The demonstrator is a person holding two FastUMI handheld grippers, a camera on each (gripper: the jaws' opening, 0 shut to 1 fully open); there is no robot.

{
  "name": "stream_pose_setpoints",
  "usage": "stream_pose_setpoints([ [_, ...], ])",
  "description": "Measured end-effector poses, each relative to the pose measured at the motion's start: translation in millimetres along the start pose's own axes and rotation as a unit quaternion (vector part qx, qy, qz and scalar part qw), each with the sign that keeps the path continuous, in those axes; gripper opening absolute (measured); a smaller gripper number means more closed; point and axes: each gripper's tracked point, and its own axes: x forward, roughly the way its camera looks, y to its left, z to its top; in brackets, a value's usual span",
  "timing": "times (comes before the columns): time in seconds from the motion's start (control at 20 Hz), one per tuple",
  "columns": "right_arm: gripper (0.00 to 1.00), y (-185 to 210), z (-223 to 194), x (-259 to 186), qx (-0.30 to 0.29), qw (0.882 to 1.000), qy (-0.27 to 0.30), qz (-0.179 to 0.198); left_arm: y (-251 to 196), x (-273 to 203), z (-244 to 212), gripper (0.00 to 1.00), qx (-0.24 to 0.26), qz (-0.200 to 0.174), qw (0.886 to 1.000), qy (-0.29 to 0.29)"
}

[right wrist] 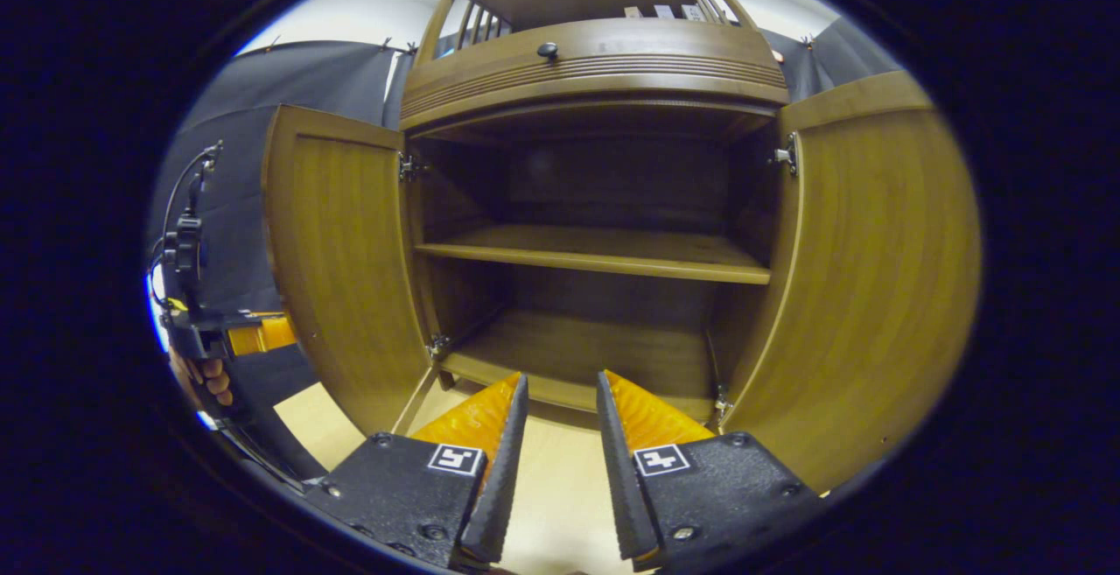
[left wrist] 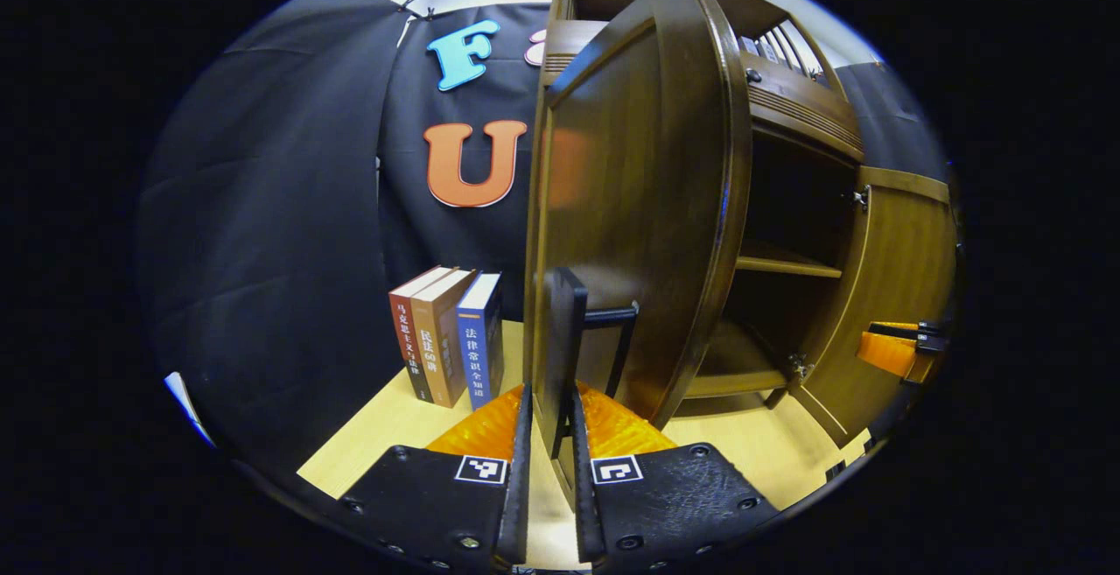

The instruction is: Open the right door of the double-door shoe cabinet with the right hand, and open the left door with the left hand.

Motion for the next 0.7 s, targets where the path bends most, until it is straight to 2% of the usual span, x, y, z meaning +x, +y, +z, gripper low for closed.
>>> stream_pose_setpoints([
  [0.05, 0.51, -1, 1, 1, 0.002, 1.0, 0.001, -0.008, 9, -2, 0, 0.21, 0.002, 0.008, 1.0, -0.001],
  [0.2, 0.63, -6, 3, 10, 0.01, 1.0, 0.003, -0.021, 32, -9, -2, 0.16, -0.01, 0.03, 0.999, -0.002],
  [0.35, 0.67, -4, 3, 15, 0.017, 1.0, 0.008, -0.024, 52, -12, -5, 0.16, -0.011, 0.046, 0.999, -0.002],
  [0.55, 0.67, 3, 5, 22, 0.019, 1.0, 0.009, -0.022, 67, -20, -9, 0.16, -0.008, 0.067, 0.998, -0.001],
  [0.7, 0.65, 2, 9, 26, 0.015, 0.999, 0.004, -0.033, 86, -28, -16, 0.16, 0.007, 0.101, 0.995, 0.0],
])
